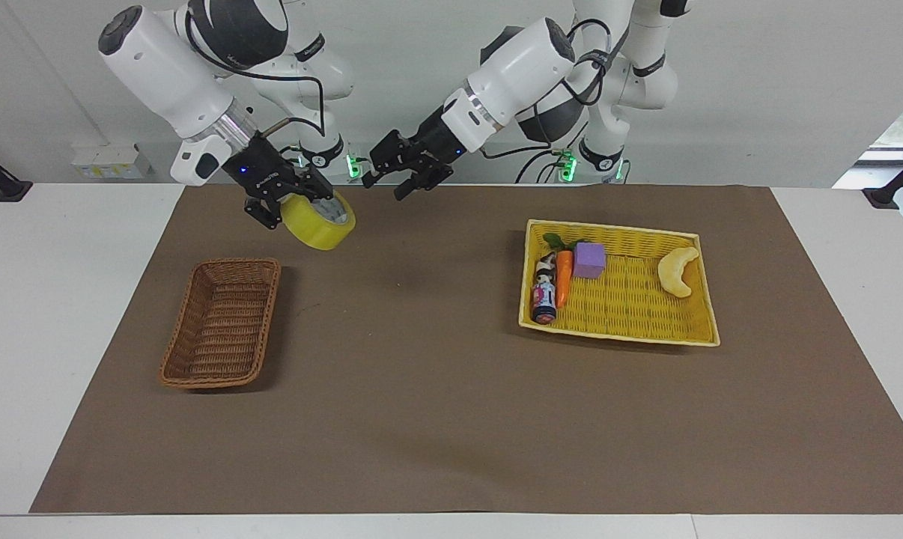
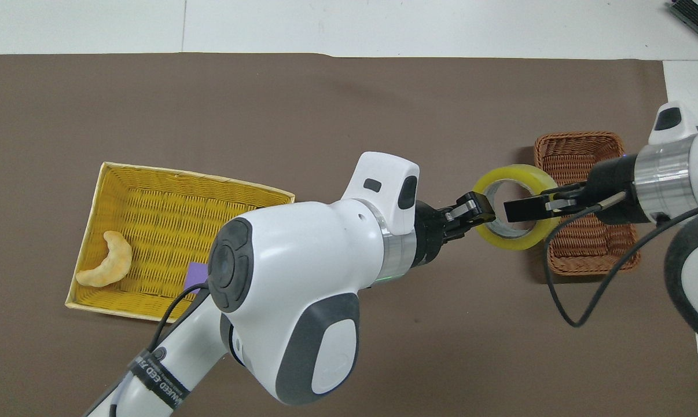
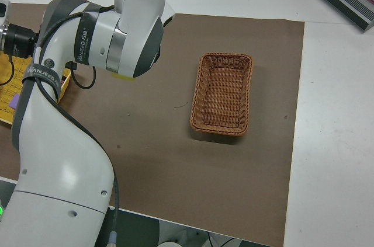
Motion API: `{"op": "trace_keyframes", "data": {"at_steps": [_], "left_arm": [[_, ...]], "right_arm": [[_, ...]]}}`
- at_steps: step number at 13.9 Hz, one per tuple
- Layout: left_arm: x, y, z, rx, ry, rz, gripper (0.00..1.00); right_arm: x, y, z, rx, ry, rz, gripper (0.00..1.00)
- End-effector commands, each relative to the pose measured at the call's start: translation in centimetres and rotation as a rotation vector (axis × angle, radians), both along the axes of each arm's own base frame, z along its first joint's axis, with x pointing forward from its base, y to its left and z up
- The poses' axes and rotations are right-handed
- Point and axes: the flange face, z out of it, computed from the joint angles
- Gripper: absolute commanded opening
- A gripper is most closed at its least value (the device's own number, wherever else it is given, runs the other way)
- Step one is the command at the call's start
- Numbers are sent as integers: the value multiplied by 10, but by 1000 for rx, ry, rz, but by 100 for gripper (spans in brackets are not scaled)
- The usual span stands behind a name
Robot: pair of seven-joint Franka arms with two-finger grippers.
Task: Move tape to another basket
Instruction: 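Open the left gripper and withdraw it while the right gripper carries tape, then lower the tape into the wicker basket while the left gripper retracts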
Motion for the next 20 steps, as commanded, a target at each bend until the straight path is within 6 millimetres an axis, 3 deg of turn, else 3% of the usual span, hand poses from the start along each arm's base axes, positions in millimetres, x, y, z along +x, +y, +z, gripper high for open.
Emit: {"op": "trace_keyframes", "data": {"at_steps": [1, 4, 9, 13, 16, 18, 20], "left_arm": [[27, 50, -9, 66, 104, 1, 100], [64, 111, -23, 201, 97, 19, 100], [111, 233, -43, 478, 6, -73, 100], [120, 311, -41, 662, -76, -232, 100], [112, 326, -25, 751, -151, -361, 100], [101, 334, -9, 886, -160, -403, 100], [94, 340, -6, 895, -124, -405, 100]], "right_arm": [[-2, -23, -6, -25, 34, -69, 0], [6, -62, -34, -7, 85, -166, 0], [26, -153, -117, 66, 115, -335, 0], [36, -182, -150, 93, 75, -342, 0], [33, -190, -158, 92, 75, -331, 0], [33, -215, -189, 93, 63, -299, 0], [37, -224, -214, 148, 65, -329, 0]]}}
